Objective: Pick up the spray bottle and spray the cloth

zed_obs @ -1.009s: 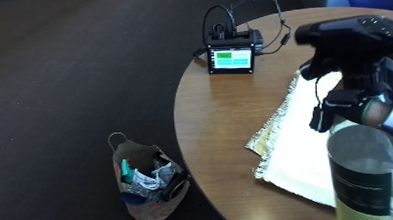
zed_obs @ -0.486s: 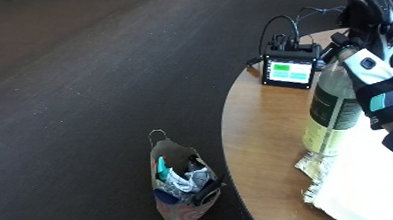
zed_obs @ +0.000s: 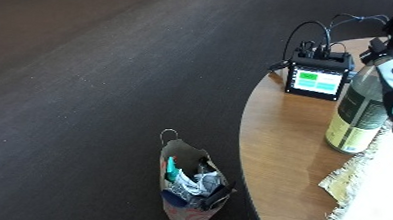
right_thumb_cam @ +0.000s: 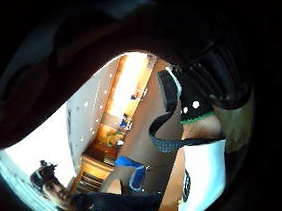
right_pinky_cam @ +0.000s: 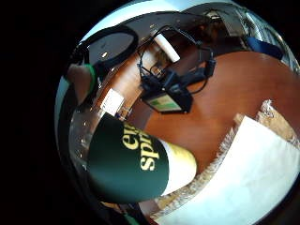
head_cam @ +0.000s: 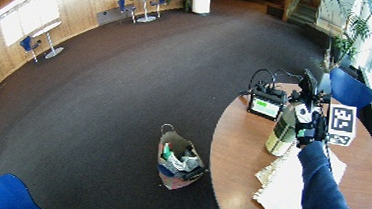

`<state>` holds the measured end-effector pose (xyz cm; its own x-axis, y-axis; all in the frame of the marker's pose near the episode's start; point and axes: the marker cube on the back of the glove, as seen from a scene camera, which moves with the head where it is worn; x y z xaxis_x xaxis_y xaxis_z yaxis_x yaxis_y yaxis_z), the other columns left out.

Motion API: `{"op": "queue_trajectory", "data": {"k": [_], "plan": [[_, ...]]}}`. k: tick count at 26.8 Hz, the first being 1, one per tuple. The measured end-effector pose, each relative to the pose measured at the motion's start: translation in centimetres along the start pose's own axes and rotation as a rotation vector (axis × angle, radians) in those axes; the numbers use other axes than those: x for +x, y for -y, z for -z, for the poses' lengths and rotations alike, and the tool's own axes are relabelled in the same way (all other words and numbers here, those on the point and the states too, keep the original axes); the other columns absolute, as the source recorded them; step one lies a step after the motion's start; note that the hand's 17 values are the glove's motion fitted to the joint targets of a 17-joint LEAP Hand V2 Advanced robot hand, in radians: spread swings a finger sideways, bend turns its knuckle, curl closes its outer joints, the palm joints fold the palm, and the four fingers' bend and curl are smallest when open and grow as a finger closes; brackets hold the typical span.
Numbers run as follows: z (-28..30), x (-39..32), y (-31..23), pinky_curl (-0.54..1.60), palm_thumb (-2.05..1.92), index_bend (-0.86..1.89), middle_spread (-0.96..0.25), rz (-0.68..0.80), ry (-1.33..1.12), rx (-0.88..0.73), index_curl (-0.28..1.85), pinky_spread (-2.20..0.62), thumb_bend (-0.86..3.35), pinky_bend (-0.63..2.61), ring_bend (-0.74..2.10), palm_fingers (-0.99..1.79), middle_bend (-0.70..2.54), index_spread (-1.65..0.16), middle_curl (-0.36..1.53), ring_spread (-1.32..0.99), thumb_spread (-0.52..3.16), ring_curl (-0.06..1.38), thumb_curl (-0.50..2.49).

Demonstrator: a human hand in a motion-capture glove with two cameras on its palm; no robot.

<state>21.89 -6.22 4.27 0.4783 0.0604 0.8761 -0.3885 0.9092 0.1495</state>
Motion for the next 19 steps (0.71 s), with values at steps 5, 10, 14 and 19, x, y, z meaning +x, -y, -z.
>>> {"op": "queue_trajectory", "data": {"k": [5, 10, 14, 19], "plan": [[0.8, -0.9, 0.3, 0.36, 0.82, 0.02, -0.11, 0.073, 0.004, 0.005, 0.06, -0.25, -0.02, 0.52, 0.68, 1.07, 0.63, -0.25, 0.47, -0.18, 1.2, 0.42, 0.53], [0.4, -1.4, -0.1, 0.35, 0.8, 0.11, -0.1, 0.076, 0.009, -0.114, 0.1, -0.18, -0.02, 0.48, 0.59, 0.98, 0.53, -0.27, 0.44, -0.17, 1.21, 0.4, 0.51], [1.6, -0.3, -1.5, 0.39, 0.71, 0.14, -0.05, 0.024, 0.016, -0.226, 0.14, -0.04, -0.05, 0.52, 0.46, 0.6, 0.37, -0.3, 0.4, -0.12, 1.22, 0.39, 0.48], [6.5, -0.5, -7.9, 0.35, 0.68, 0.22, -0.04, 0.05, 0.006, -0.27, 0.19, 0.06, -0.03, 0.49, 0.37, 0.62, 0.27, -0.32, 0.36, -0.08, 1.21, 0.33, 0.46]]}}
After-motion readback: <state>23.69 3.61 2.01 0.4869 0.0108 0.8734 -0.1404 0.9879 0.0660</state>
